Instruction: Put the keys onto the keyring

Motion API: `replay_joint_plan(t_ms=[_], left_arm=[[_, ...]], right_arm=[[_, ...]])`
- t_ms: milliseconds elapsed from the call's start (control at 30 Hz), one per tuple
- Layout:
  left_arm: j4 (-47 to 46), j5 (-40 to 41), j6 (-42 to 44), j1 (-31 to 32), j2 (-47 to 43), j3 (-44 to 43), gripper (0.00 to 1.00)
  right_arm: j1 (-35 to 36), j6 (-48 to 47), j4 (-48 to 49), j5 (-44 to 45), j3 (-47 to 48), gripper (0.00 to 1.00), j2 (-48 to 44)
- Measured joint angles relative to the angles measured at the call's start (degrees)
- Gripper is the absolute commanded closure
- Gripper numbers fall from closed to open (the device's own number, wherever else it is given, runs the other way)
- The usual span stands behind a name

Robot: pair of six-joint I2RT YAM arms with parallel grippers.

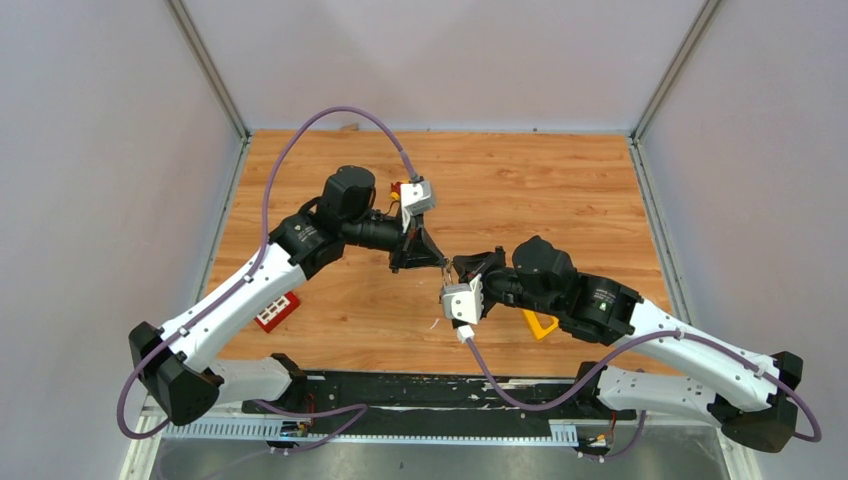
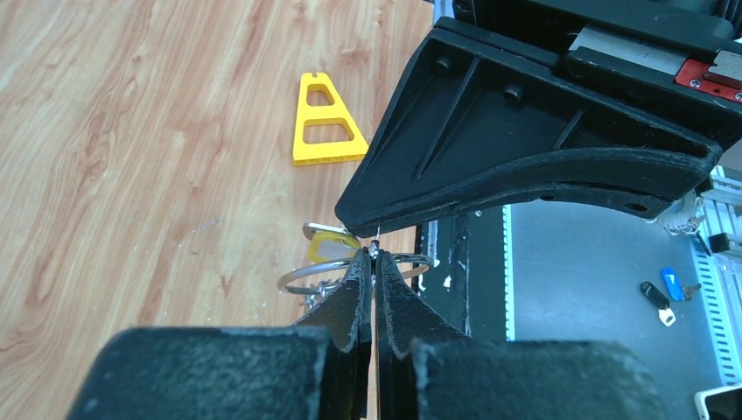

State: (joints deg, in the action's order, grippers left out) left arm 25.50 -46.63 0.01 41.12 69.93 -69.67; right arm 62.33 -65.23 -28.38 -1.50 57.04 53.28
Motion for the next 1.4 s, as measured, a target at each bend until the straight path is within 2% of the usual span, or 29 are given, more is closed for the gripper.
replay_joint_plan(t_ms=[1400], left_arm=[[0.0, -0.2, -2.3, 0.0, 1.6, 0.0, 1.00]], right_arm=[[-0.1, 0.8, -0.3, -0.5, 0.0, 1.00, -0.1]])
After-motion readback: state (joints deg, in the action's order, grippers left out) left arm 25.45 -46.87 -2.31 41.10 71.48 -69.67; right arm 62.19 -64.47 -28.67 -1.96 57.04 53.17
